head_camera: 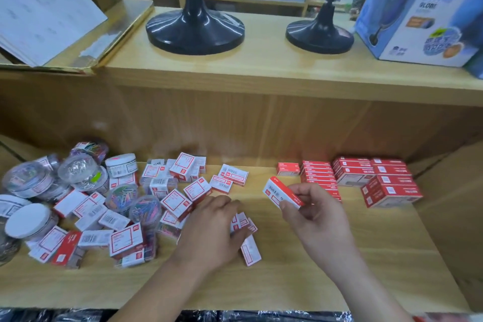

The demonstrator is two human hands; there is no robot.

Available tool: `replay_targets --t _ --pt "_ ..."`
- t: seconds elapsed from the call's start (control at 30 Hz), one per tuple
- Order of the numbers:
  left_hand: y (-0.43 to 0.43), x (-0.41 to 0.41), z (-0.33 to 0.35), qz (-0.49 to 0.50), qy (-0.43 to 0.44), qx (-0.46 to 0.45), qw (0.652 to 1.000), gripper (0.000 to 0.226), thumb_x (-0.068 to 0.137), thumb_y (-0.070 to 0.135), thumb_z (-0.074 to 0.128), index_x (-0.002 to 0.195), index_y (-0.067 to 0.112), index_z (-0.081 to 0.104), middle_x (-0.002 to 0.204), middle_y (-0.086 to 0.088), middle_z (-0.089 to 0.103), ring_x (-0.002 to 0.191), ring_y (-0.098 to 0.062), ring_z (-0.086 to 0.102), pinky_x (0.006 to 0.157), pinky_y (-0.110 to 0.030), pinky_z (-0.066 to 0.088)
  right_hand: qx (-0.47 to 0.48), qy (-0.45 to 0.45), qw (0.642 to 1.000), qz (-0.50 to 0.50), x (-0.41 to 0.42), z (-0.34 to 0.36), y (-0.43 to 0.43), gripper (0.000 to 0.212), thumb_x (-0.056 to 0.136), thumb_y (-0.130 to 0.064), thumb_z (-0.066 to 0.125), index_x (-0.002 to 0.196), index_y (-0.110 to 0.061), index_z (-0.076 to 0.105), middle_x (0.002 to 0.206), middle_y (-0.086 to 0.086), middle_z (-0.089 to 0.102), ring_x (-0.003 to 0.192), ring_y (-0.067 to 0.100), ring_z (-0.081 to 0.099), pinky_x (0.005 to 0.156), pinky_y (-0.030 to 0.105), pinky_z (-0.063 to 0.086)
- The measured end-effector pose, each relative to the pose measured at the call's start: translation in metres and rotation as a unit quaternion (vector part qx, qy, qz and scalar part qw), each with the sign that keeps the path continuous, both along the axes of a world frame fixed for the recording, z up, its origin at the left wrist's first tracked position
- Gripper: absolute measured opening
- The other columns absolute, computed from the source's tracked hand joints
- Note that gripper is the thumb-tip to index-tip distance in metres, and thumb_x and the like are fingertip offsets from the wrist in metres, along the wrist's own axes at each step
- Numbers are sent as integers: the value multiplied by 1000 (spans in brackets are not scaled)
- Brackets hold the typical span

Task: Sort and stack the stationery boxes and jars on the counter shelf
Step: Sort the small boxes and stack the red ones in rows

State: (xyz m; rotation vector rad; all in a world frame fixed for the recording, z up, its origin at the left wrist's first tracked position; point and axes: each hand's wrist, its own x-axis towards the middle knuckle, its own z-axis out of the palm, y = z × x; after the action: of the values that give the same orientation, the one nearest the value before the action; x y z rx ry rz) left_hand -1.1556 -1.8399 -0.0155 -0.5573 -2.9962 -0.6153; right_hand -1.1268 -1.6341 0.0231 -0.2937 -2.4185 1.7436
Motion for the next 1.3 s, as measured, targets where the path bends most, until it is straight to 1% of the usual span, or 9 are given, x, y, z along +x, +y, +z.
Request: replay_targets --t 0.1,0.3,0.37,0.43,0.53,0.73,0.97,1.17,1.3 --pt "-6 2 -2 10 40 33 999 48 81 58 60 113 24 70 117 6 67 110 -20 62 87 -31 52 2 -12 1000 -22 -4 3 -6 21 83 -12 79 96 -26 70 74 0 70 67 29 66 60 36 53" --pt "21 22 29 -40 59 246 967 36 84 34 72 118 24 67 107 16 64 96 6 57 84 -13 43 10 1 1000 -1 -5 19 -29 12 82 -20 81 89 -26 73 66 11 64 65 33 66 56 38 51" --pt "19 22 28 -21 61 284 957 14 92 20 68 106 23 69 93 14 66 83 3 61 74 -19 49 -26 4 998 49 -2 27 -32 2 87 -25 75 89 -25 76 72 5 71 70 26 69 64 36 54" --pt "15 22 22 13 -26 365 931 9 99 17 63 100 25 68 85 9 70 77 -10 66 68 -33 55 -50 1 996 80 -1 29 -29 18 94 -24 65 85 -31 78 78 1 74 74 16 69 68 34 55" --pt "16 28 21 55 -143 489 859 14 103 20 60 105 30 70 94 0 76 87 -24 73 81 -53 59 -7 -15 998 59 0 16 -20 28 92 -10 68 93 -36 79 88 -9 70 76 9 65 70 30 53" --pt "22 31 19 67 -193 547 812 26 103 15 58 118 36 58 100 -2 76 86 -25 75 82 -47 62 -99 -67 986 116 10 14 -16 28 91 5 65 104 -18 74 93 0 78 75 12 70 68 29 56" --pt "30 27 3 64 -195 476 855 33 87 37 70 120 34 65 100 7 74 82 -23 70 76 -40 59 -60 -51 992 95 26 4 15 33 90 2 69 98 -29 77 86 3 75 71 24 64 67 46 54" --pt "67 35 -24 -12 -187 331 925 6 91 28 75 95 29 70 72 17 66 61 -2 57 61 -24 47 123 -7 991 54 55 -28 65 47 86 4 71 107 -38 71 102 -20 67 89 6 64 76 11 46" --pt "103 37 -40 -40 -160 284 945 9 86 30 72 93 29 67 72 17 65 63 -2 58 63 -25 50 133 -2 991 -3 71 -62 88 52 83 9 71 104 -38 70 103 -19 69 94 7 68 84 29 54"
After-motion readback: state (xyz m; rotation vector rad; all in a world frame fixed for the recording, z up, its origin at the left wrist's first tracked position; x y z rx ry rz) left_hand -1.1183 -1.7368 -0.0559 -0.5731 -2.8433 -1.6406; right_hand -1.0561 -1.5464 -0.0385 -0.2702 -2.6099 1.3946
